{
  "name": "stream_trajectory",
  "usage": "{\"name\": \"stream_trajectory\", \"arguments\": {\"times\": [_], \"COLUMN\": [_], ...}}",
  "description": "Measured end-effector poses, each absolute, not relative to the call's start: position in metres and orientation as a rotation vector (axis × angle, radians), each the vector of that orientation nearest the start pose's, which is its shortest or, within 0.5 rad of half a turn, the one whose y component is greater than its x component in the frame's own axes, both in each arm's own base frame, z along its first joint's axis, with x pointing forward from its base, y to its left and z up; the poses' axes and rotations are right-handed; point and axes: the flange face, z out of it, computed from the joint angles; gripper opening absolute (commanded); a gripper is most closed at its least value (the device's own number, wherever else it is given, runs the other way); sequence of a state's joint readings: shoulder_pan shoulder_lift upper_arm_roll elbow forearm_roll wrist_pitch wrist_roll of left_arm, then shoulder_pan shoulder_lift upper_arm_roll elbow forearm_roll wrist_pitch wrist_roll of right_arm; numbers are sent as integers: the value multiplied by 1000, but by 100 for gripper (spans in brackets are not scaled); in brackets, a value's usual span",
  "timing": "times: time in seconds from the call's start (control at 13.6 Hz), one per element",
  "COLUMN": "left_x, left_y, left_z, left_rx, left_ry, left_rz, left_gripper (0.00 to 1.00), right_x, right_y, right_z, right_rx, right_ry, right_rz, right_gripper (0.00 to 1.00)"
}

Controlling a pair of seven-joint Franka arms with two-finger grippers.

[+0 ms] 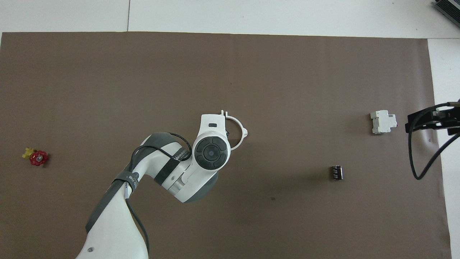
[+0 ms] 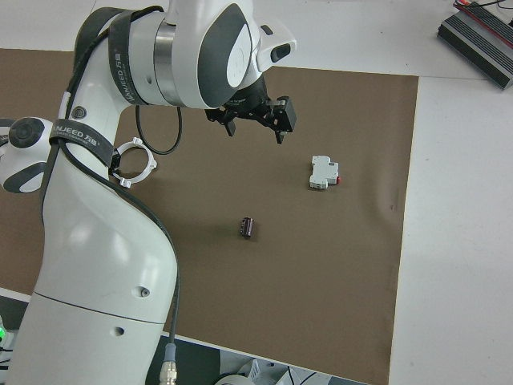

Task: Assemble drain pipe with both arms
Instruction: 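Press the held half-ring onto the placed half-ring with the left gripper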

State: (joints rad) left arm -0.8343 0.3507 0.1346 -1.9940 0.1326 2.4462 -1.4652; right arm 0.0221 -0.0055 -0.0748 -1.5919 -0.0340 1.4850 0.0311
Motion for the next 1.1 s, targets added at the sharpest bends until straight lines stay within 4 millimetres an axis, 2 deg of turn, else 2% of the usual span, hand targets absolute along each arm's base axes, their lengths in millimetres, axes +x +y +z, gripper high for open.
{"name": "stream_trajectory", "arguments": {"times": [0.73,0.81,0.88,1.1], "left_x": [467,467,467,467], "left_y": [-404,-404,-404,-402], "left_z": [296,296,296,295], "left_rx": [-3001,-3002,-3001,-2998], "left_ry": [-1010,-1010,-1010,-1011], "left_rz": [-272,-272,-273,-270], "left_gripper": [0,52,100,100], "right_x": [542,542,542,542], "right_y": [-33,-33,-33,-33], "right_z": [611,611,611,611], "right_rx": [-3167,-3167,-3167,-3167], "right_ry": [135,135,135,135], "right_rz": [161,161,161,161], "right_gripper": [100,100,100,100]}}
